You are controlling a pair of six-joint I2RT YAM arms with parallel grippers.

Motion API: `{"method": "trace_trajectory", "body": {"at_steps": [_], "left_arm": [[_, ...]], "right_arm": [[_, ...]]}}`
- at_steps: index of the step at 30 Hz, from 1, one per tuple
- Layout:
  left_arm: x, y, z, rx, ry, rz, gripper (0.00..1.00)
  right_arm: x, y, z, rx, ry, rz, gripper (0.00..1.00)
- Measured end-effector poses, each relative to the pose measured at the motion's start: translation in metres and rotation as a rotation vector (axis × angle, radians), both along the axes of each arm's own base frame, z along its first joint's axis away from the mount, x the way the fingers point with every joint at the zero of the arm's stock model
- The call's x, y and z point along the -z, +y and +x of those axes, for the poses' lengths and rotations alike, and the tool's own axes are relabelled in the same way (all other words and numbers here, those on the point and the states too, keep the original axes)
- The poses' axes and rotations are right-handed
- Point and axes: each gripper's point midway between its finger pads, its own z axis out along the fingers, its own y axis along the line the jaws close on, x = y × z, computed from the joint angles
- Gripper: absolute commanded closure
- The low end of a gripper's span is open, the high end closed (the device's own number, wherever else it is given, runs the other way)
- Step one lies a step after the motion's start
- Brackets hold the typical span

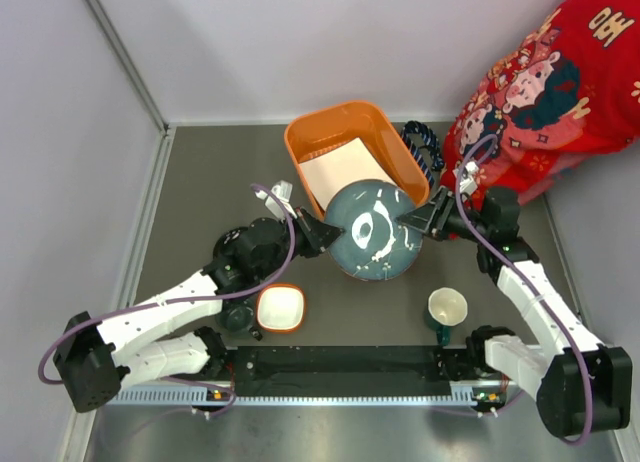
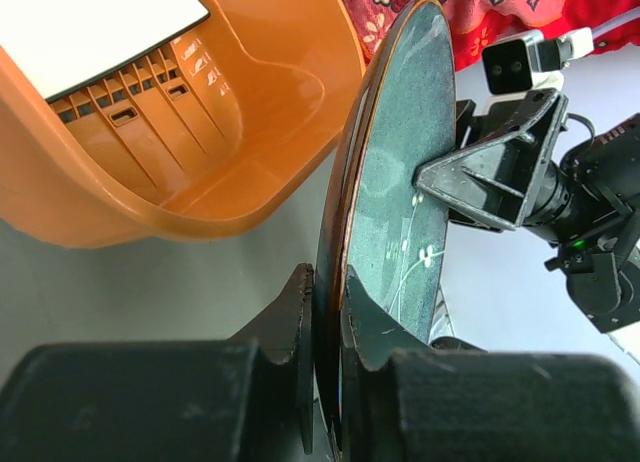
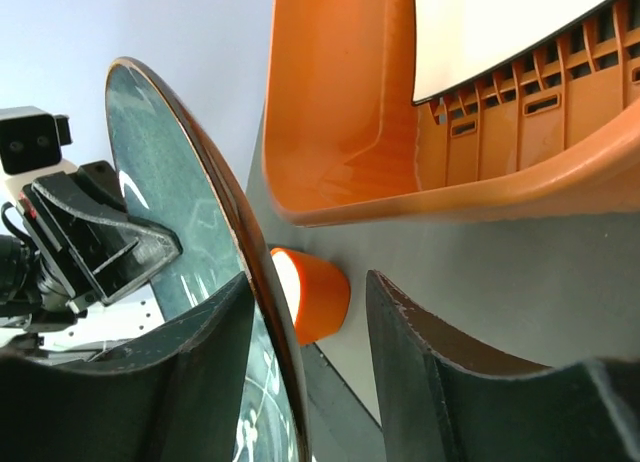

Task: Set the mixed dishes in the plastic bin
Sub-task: Pick up the plate at the center of the board, then place the plate in the plastic bin.

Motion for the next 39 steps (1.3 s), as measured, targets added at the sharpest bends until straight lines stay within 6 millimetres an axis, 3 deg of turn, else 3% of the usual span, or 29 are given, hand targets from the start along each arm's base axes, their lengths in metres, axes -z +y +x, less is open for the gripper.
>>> {"method": "trace_trajectory", "body": {"at_steps": [4, 7, 8, 9, 11, 16, 17, 21, 27, 36, 39], "left_arm": [[0.0, 0.0, 0.0, 0.002, 0.002, -0.002, 1.0], [0.0, 0.001, 0.001, -0.002, 0.003, -0.002, 1.0], [0.0, 0.001, 0.001, -0.003, 0.003, -0.001, 0.96], [0.001, 0.001, 0.002, -0.005, 0.005, 0.0, 0.88], [0.0, 0.002, 0.003, -0.013, 0.023, -0.019, 0.7], [-0.018, 0.002, 0.008, -0.029, -0.001, -0.086, 0.38], [-0.021, 0.002, 0.008, -0.027, -0.007, -0.094, 0.25], [-0.039, 0.002, 0.006, -0.019, -0.041, -0.146, 0.01], [-0.06, 0.013, 0.006, -0.039, -0.078, -0.195, 0.01], [-0.084, 0.046, 0.01, -0.111, -0.126, -0.235, 0.01], [-0.08, 0.055, 0.012, -0.134, -0.122, -0.229, 0.01]], "right_arm": [[0.0, 0.004, 0.0, -0.017, 0.004, 0.017, 0.62], [-0.003, 0.007, -0.001, -0.032, 0.003, 0.04, 0.82], [-0.004, 0.008, -0.001, -0.037, -0.003, 0.044, 0.94], [-0.006, 0.009, -0.001, -0.041, -0.009, 0.052, 1.0], [-0.011, 0.01, -0.001, -0.054, -0.034, 0.063, 1.0], [-0.019, 0.013, 0.0, -0.059, -0.035, 0.105, 1.0], [-0.019, 0.013, 0.0, -0.057, -0.026, 0.111, 1.0], [-0.019, 0.014, 0.002, -0.047, -0.011, 0.121, 1.0], [-0.034, 0.017, 0.019, -0.044, -0.014, 0.13, 1.0], [-0.056, 0.015, 0.08, 0.046, -0.034, 0.115, 1.0], [-0.059, 0.015, 0.098, 0.069, -0.033, 0.11, 1.0]]}}
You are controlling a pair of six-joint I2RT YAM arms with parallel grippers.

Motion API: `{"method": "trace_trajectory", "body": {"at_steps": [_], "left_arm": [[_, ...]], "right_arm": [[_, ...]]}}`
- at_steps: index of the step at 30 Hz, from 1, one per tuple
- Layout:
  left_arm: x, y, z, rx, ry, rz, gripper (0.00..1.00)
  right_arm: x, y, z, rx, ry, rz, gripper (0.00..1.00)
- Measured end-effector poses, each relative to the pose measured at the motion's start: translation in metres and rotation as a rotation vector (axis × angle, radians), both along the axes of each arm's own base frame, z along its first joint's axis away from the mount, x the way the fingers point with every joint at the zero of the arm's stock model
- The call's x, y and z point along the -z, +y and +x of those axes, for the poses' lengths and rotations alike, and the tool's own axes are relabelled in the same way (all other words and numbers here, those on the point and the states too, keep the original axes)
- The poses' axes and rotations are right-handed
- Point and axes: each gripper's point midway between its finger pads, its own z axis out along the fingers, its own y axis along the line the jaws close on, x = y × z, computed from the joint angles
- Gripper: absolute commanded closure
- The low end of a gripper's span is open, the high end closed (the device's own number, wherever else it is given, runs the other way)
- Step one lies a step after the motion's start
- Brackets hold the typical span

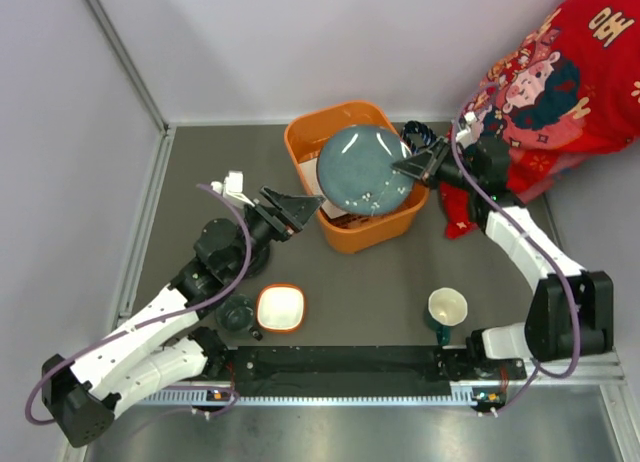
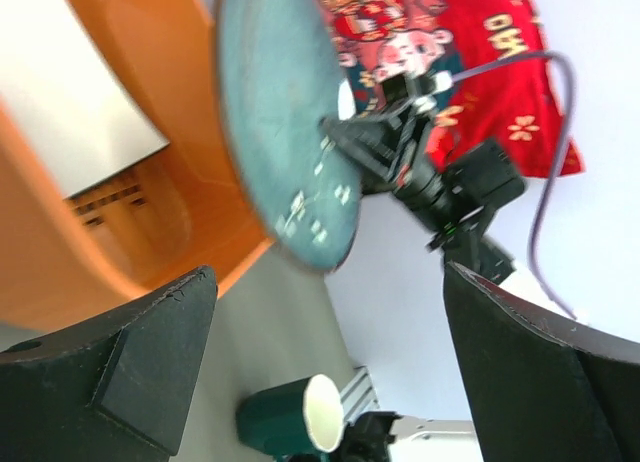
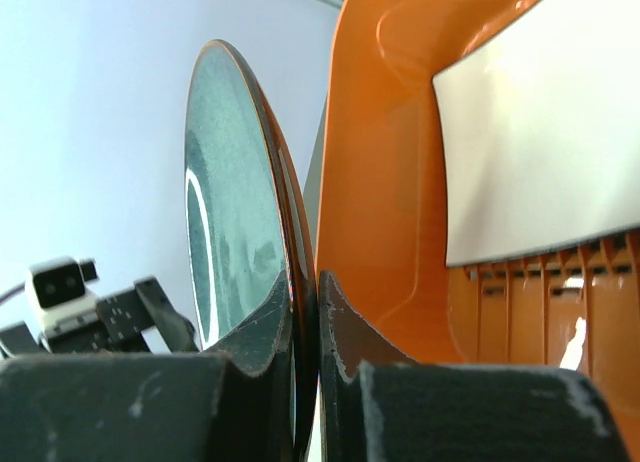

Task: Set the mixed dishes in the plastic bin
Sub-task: Place the plate in the plastic bin.

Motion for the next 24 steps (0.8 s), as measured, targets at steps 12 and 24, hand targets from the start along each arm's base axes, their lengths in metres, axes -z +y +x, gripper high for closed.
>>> {"method": "trace_trajectory", "body": {"at_steps": [12, 24], "left_arm": [[0.041, 0.011, 0.003, -0.038, 0.096, 0.082, 0.01], [0.045, 0.018, 0.004, -0.056, 0.114, 0.097, 0.01]], "right_arm": [[0.022, 0.003, 0.103, 0.078, 0.043, -0.09, 1.0], [0.043, 0.027, 0.154, 0.154, 0.048, -0.296, 1.0]]}}
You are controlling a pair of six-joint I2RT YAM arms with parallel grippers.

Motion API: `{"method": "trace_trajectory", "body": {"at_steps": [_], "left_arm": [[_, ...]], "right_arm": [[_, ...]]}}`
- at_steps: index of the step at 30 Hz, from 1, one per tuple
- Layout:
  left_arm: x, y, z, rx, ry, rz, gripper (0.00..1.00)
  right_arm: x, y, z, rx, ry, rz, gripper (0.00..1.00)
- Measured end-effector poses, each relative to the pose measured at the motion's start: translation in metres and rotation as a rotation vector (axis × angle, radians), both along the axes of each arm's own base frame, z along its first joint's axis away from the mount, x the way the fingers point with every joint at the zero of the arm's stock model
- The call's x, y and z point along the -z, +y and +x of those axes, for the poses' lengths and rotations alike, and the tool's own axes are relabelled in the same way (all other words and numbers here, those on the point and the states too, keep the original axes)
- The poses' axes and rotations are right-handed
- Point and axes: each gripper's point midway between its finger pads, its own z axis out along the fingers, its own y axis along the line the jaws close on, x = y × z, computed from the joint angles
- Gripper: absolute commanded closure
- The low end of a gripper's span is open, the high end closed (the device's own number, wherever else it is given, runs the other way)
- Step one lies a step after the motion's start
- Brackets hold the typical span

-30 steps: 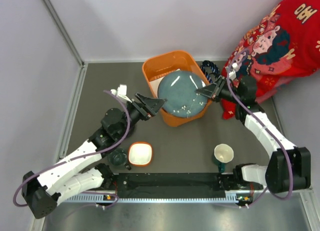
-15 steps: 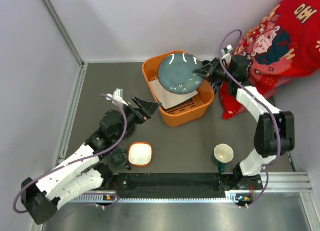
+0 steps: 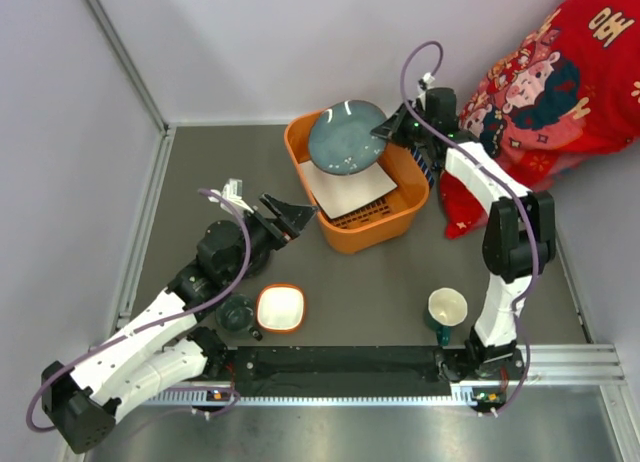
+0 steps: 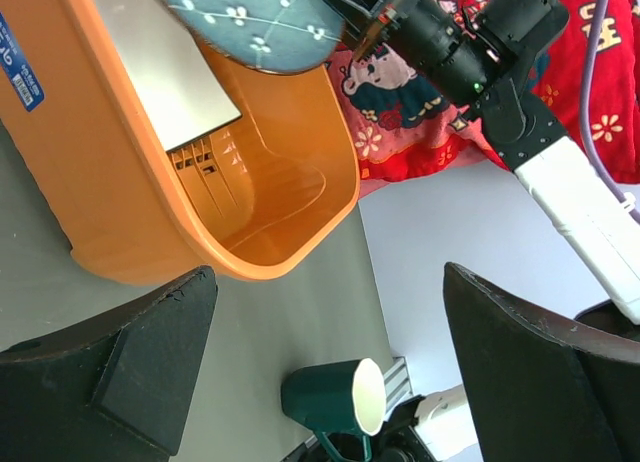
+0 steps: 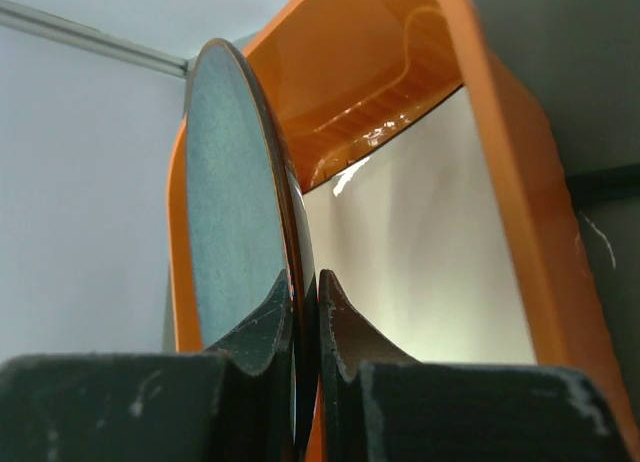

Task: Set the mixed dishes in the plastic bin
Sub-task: Place the plate in the plastic bin.

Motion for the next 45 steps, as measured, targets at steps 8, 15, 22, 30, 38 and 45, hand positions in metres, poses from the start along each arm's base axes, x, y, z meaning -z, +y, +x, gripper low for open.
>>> {"method": "trace_trajectory", "body": {"at_steps": [8, 15, 22, 30, 38, 45], "left_arm": [[-0.002, 0.005, -0.005, -0.003, -0.001, -0.001, 0.01], [-0.006, 0.01, -0.007, -0.016, -0.006, -0.005, 0.01], [-0.007, 0.013, -0.007, -0.029, -0.011, -0.008, 0.01], [-0.006, 0.014, -0.006, -0.032, -0.006, -0.004, 0.01], [-0.006, 0.016, -0.007, -0.034, -0.006, -0.004, 0.01], [-0.006, 0.02, -0.009, -0.042, -0.004, -0.003, 0.01]], "right_arm": [[0.033, 0.024, -0.004, 0.007, 0.05, -0.087, 1.0], [0.071, 0.026, 0.003, 0.051, 0.106, -0.137, 1.0], [0.089, 0.024, 0.008, 0.098, 0.132, -0.164, 1.0], [0.093, 0.025, 0.011, 0.119, 0.129, -0.171, 1.0], [0.1, 0.033, 0.011, 0.123, 0.139, -0.192, 1.0], [0.097, 0.038, 0.014, 0.14, 0.157, -0.212, 1.0]]}}
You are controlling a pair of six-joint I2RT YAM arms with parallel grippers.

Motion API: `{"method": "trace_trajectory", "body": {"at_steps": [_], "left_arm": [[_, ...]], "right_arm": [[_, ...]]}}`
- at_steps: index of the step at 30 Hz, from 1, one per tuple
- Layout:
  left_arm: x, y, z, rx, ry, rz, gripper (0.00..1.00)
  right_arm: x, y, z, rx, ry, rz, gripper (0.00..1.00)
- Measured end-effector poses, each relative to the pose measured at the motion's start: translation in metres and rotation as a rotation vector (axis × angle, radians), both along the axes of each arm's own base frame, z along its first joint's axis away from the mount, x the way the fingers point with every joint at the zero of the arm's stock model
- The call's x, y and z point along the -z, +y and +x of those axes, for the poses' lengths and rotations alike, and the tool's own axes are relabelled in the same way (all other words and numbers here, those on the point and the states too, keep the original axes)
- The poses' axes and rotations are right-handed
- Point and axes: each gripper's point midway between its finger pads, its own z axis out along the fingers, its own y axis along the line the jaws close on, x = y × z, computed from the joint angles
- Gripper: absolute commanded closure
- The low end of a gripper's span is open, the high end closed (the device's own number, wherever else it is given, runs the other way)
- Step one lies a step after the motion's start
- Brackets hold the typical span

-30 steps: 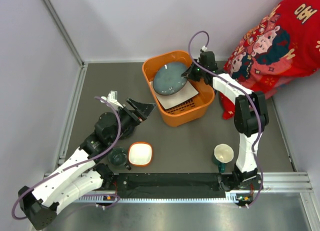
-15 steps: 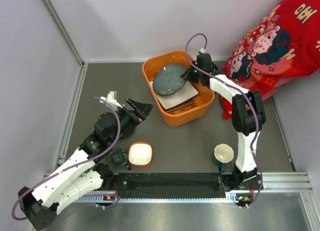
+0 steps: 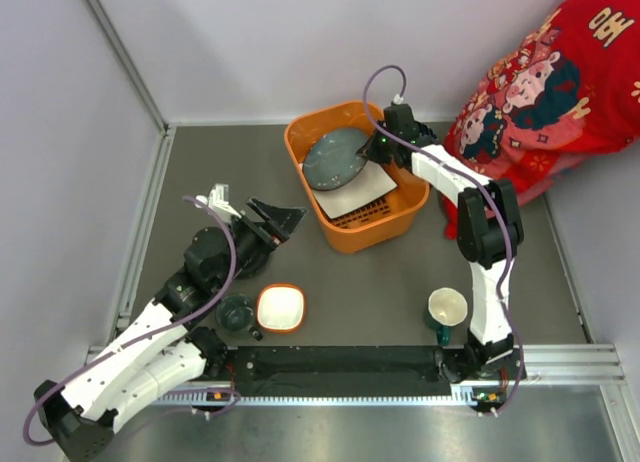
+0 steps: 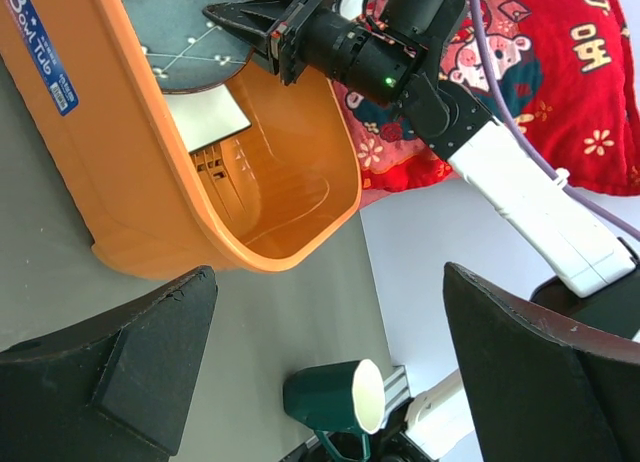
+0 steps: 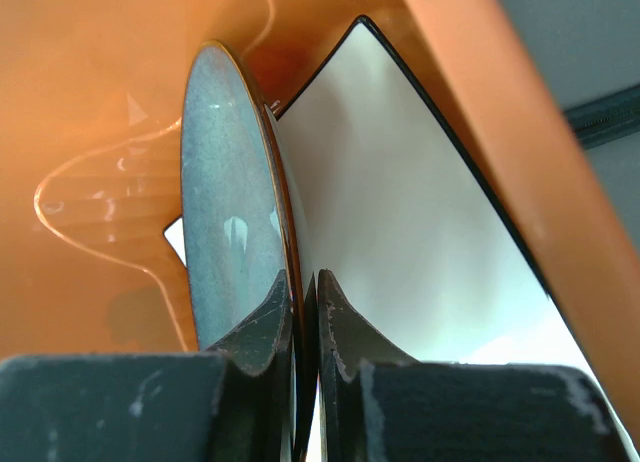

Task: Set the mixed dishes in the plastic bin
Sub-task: Place the plate in the plastic bin.

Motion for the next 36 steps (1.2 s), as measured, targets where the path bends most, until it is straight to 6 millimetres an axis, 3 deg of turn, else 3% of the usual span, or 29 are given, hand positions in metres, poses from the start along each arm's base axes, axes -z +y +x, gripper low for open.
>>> {"method": "trace_trajectory", "body": {"at_steps": [4, 11, 17, 22, 27, 36], "left_arm": [[-0.003, 0.004, -0.003, -0.003, -0.013, -0.012, 0.01], [0.004, 0.008, -0.007, -0.008, -0.003, -0.008, 0.01], [0.01, 0.009, -0.007, -0.009, 0.007, -0.004, 0.01], [0.008, 0.009, -0.008, -0.01, 0.004, -0.011, 0.01], [0.007, 0.01, -0.009, -0.011, 0.005, -0.021, 0.01], [0.012, 0.011, -0.01, -0.011, 0.015, -0.025, 0.01]], "right_arm": [[0.0, 0.002, -0.001, 0.009, 0.013, -0.007, 1.0], [0.0, 0.003, 0.0, 0.024, 0.018, 0.004, 0.85], [0.006, 0.003, 0.002, 0.034, 0.012, -0.015, 0.68], [0.011, 0.009, -0.001, 0.025, 0.022, -0.02, 0.44], [0.019, 0.012, -0.005, 0.015, 0.043, -0.026, 0.32], [0.033, 0.014, -0.009, 0.006, 0.074, -0.043, 0.27]]}}
